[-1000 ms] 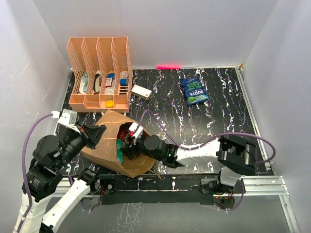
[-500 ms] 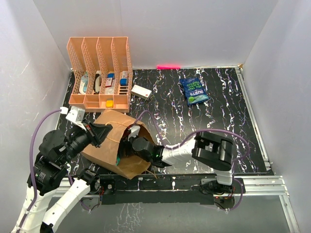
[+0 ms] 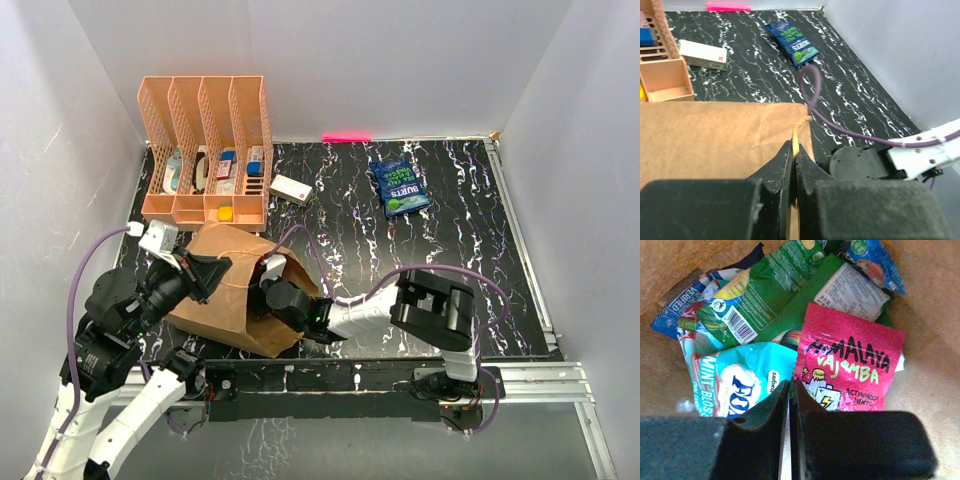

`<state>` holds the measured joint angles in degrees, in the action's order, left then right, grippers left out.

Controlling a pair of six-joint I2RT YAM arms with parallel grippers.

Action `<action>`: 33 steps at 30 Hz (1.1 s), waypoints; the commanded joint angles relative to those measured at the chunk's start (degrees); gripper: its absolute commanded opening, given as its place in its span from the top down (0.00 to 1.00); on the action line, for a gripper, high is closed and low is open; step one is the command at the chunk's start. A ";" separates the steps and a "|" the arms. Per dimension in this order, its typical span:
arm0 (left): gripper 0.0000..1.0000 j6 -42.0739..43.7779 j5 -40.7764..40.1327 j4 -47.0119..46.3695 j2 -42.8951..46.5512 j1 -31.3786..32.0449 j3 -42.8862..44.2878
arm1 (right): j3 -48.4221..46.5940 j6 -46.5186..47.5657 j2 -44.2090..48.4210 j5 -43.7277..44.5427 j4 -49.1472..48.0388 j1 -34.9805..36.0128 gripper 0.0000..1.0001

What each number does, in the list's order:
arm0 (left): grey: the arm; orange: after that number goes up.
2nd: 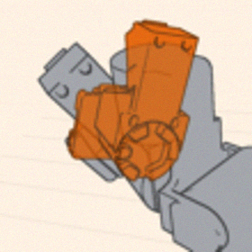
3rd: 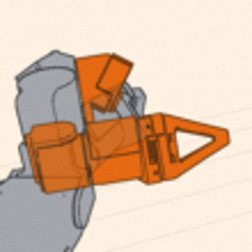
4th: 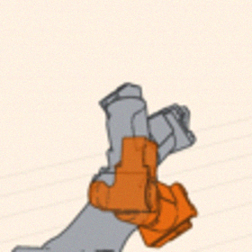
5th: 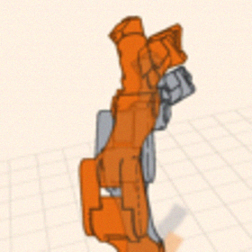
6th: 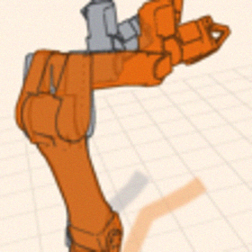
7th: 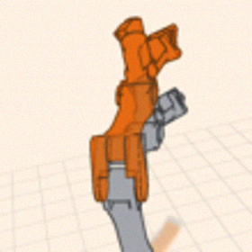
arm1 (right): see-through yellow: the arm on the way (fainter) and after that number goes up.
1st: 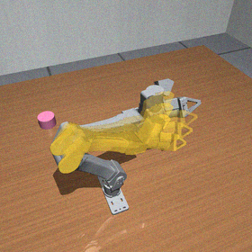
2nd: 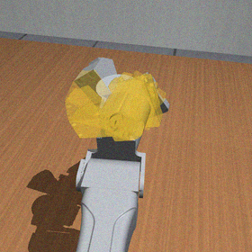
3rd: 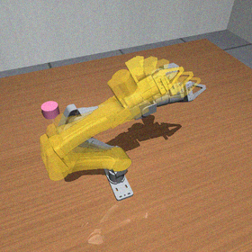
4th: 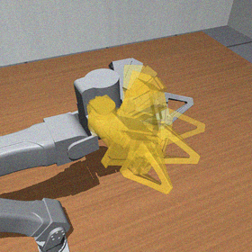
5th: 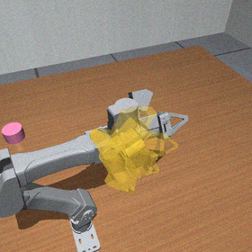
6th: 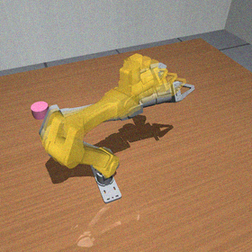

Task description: Take the snacks out of the paper bag

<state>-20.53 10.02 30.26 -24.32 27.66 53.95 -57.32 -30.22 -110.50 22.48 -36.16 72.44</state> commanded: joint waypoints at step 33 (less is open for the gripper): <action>1.00 1.49 -2.52 -2.91 0.40 0.20 -3.22 | 6.47 2.20 7.28 -5.45 -7.50 2.00 0.21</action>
<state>-20.40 3.60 30.48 -22.33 27.66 50.43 -44.91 -27.29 -100.12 11.81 -38.46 74.13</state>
